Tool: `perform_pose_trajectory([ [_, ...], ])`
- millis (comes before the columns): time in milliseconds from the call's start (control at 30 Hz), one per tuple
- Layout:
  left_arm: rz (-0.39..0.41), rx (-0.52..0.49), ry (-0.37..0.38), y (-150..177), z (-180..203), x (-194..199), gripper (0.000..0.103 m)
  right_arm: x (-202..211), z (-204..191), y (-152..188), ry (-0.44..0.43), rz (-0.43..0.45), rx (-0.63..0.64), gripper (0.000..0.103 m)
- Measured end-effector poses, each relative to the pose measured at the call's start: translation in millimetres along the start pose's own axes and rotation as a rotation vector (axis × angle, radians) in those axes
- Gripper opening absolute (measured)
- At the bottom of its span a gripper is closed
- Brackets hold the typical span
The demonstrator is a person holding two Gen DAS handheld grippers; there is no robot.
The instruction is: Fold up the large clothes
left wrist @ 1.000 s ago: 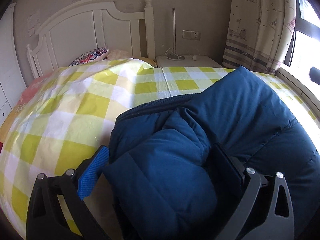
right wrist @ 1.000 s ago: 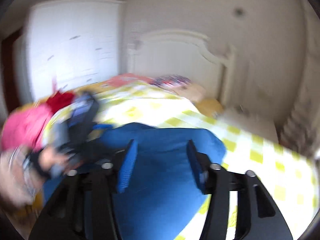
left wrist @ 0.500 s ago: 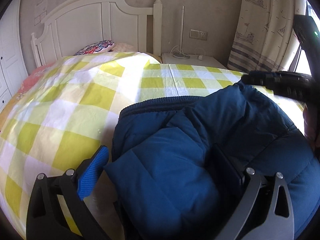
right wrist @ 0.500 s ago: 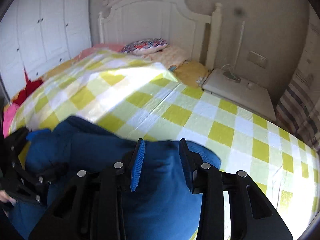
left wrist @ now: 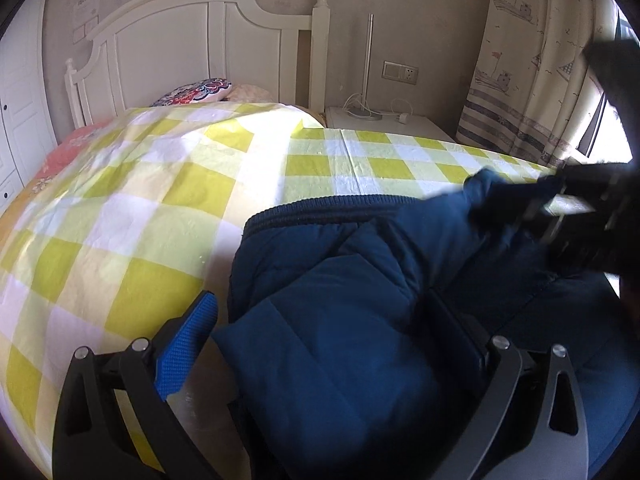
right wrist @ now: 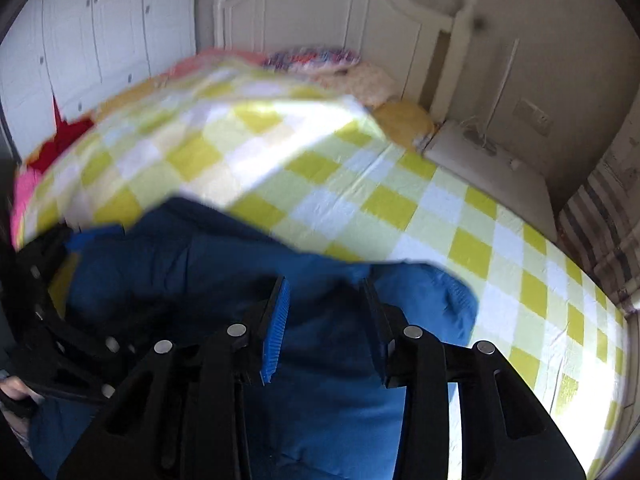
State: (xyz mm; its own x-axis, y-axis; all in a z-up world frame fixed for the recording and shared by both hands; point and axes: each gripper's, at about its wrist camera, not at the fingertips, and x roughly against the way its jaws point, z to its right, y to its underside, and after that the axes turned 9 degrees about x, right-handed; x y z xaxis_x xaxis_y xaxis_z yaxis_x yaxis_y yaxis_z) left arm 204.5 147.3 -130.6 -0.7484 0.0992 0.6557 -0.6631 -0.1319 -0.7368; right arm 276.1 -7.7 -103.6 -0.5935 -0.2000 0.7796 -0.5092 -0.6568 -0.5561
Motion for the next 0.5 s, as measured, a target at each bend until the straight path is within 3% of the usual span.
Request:
perform_pose_trajectory([
  [67,-0.013,-0.028,-0.021,-4.0,2.8,3.2,0.101,-6.8,-9.6,6.1,0.051,0.017,0.046,0.038],
  [133,-0.021,-0.052,-0.042,-10.0,5.2,10.2,0.101,-6.5,-5.3,8.0,0.037,0.021,0.032,0.038],
  [200,0.03,-0.041,-0.039,-21.5,7.3,32.6,0.1,-4.9,-2.0,10.0,0.022,0.029,0.02,0.038],
  [300,0.094,0.011,0.114,-39.5,12.1,69.1,0.1,-4.4,1.9,11.6,0.003,0.045,-0.005,0.038],
  [367,0.08,0.023,0.2,-44.0,21.7,70.7,0.1,-2.2,2.2,12.5,-0.002,0.053,-0.011,0.038],
  [433,0.014,-0.022,0.161,-38.0,35.2,43.7,0.1,0.2,2.8,13.5,-0.007,0.062,-0.016,0.038],
  [500,-0.126,-0.073,0.043,-18.9,39.4,-8.4,0.101,3.2,7.1,16.0,-0.031,0.082,-0.039,0.038],
])
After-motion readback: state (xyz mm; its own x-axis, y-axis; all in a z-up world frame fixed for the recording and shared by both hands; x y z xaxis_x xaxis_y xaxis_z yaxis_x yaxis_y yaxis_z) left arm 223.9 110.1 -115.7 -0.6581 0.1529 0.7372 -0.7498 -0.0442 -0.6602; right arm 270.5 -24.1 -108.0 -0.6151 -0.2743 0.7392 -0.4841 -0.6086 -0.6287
